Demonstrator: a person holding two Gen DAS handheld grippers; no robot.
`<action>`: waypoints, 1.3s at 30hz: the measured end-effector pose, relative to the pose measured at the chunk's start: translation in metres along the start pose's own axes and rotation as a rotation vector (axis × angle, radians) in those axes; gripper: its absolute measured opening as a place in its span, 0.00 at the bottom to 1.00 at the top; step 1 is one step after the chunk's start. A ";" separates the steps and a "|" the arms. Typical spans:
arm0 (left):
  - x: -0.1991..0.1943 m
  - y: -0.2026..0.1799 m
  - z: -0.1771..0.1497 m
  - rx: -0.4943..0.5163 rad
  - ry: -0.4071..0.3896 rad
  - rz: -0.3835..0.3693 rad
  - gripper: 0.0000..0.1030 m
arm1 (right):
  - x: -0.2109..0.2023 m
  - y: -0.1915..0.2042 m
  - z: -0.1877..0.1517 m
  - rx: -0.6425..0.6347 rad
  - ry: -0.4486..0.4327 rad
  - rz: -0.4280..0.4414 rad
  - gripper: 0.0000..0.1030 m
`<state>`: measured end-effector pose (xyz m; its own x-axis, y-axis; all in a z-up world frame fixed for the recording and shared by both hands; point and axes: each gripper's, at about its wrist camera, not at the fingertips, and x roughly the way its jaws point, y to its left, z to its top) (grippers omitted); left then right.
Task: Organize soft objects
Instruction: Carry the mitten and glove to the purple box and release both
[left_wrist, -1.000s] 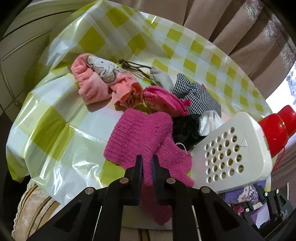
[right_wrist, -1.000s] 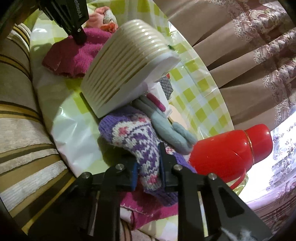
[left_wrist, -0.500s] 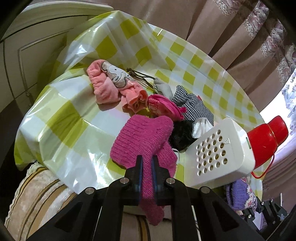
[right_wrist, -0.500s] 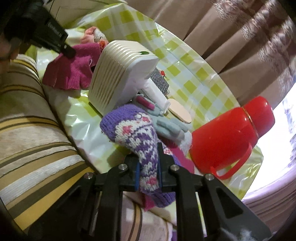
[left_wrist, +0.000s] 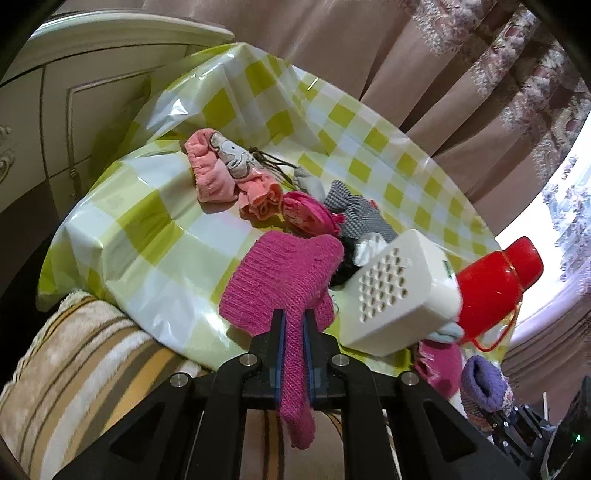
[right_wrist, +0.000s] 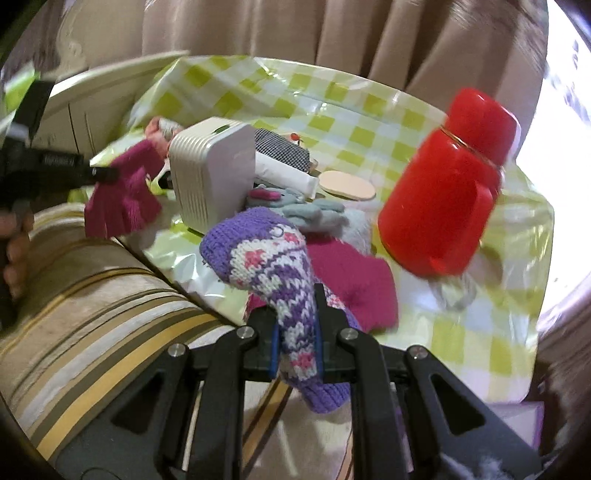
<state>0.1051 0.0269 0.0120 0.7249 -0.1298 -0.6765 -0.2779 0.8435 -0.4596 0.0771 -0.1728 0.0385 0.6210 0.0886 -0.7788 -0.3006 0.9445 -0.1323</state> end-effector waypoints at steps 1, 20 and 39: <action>-0.005 -0.001 -0.003 -0.002 -0.008 -0.009 0.09 | -0.004 -0.003 -0.003 0.017 -0.002 0.005 0.17; -0.062 -0.092 -0.069 0.113 0.018 -0.304 0.09 | -0.083 -0.079 -0.085 0.351 -0.025 -0.002 0.17; -0.055 -0.248 -0.166 0.450 0.309 -0.610 0.09 | -0.139 -0.176 -0.173 0.679 0.038 -0.170 0.19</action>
<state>0.0292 -0.2615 0.0675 0.4420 -0.7161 -0.5401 0.4372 0.6978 -0.5674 -0.0813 -0.4064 0.0643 0.5894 -0.0774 -0.8041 0.3250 0.9340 0.1483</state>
